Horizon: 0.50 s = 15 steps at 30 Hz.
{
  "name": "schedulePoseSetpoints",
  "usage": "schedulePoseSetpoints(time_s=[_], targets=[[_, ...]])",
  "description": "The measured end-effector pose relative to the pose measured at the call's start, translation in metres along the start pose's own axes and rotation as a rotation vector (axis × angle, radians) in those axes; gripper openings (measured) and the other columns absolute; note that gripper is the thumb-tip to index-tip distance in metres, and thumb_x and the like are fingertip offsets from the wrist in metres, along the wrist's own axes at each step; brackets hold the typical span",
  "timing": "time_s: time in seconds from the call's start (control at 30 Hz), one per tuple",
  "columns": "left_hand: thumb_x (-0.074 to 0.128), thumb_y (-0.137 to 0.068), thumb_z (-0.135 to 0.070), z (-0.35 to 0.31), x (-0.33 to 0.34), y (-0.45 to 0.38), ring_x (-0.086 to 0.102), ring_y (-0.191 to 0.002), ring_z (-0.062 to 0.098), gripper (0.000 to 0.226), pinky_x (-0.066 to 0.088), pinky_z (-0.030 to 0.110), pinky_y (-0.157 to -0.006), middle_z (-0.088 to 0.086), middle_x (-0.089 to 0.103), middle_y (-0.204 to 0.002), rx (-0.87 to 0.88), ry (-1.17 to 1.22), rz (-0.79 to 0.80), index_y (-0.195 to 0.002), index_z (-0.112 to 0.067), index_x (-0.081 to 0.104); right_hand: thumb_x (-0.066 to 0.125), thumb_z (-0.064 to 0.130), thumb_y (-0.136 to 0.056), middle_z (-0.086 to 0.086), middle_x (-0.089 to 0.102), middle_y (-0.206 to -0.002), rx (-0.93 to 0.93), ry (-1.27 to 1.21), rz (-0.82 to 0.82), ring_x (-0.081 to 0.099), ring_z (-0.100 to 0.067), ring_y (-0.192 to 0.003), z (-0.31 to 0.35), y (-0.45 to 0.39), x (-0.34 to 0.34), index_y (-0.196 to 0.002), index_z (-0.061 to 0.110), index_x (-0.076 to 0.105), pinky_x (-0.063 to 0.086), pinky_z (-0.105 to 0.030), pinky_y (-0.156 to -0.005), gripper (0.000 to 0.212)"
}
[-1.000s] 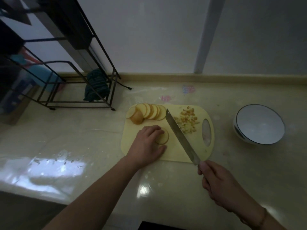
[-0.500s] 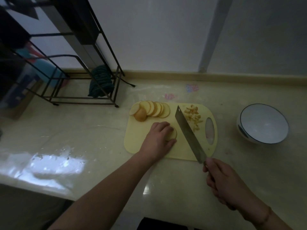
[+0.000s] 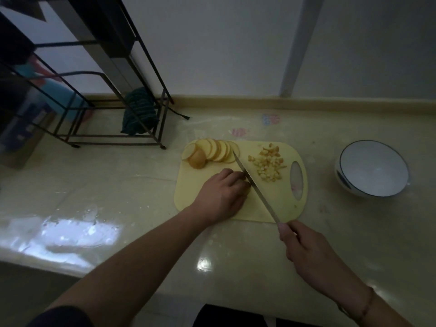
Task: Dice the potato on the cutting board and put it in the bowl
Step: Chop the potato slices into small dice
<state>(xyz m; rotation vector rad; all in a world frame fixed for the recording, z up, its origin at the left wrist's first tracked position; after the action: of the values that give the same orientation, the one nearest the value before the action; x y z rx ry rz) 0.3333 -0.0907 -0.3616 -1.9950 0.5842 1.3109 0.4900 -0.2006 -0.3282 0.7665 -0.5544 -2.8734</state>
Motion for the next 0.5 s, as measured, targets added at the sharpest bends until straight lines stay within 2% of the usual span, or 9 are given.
schedulePoseSetpoints(time_s=[0.07, 0.27, 0.4, 0.5], targets=[[0.062, -0.093, -0.027, 0.0, -0.002, 0.001, 0.058, -0.099, 0.032, 0.028, 0.053, 0.042, -0.077, 0.012, 0.065, -0.116, -0.016, 0.007, -0.009, -0.111, -0.007, 0.07, 0.035, 0.059, -0.086, -0.007, 0.058, -0.061, -0.024, 0.024, 0.0, 0.052, -0.007, -0.054, 0.001, -0.001, 0.001, -0.07, 0.02, 0.053, 0.039, -0.023, -0.056, 0.045], [0.065, -0.091, -0.025, 0.001, -0.002, 0.002, 0.058, -0.097, 0.034, 0.027, 0.052, 0.04, -0.081, 0.012, 0.065, -0.114, -0.033, 0.022, -0.013, -0.11, -0.006, 0.07, 0.036, 0.057, -0.088, -0.004, 0.059, -0.059, -0.034, 0.036, -0.008, 0.056, -0.007, -0.056, -0.002, 0.0, 0.002, -0.068, 0.026, 0.052, 0.04, -0.023, -0.059, 0.04], [0.066, -0.091, -0.025, 0.002, -0.002, 0.004, 0.058, -0.098, 0.033, 0.028, 0.051, 0.04, -0.084, 0.011, 0.065, -0.115, -0.044, 0.029, -0.017, -0.111, -0.005, 0.07, 0.035, 0.06, -0.085, -0.009, 0.058, -0.06, -0.033, 0.067, -0.014, 0.054, -0.011, -0.053, -0.007, 0.008, 0.0, -0.066, 0.021, 0.048, 0.04, -0.027, -0.059, 0.045], [0.067, -0.091, -0.023, 0.001, -0.003, 0.004, 0.058, -0.097, 0.033, 0.027, 0.051, 0.04, -0.084, 0.011, 0.066, -0.115, -0.045, 0.043, -0.031, -0.111, -0.005, 0.07, 0.035, 0.06, -0.084, -0.004, 0.057, -0.059, -0.029, 0.074, -0.008, 0.053, -0.012, -0.052, -0.012, 0.015, -0.002, -0.065, 0.021, 0.046, 0.038, -0.026, -0.057, 0.045]])
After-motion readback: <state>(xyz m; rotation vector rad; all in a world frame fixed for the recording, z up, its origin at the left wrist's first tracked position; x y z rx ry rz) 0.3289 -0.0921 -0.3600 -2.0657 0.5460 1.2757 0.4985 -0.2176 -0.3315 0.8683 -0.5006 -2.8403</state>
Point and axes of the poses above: each hand's wrist, its own y-axis away from the middle knuckle, its own x-axis out of the palm, z = x × y, the point moved 8 cm from there along -y, towards the middle knuckle
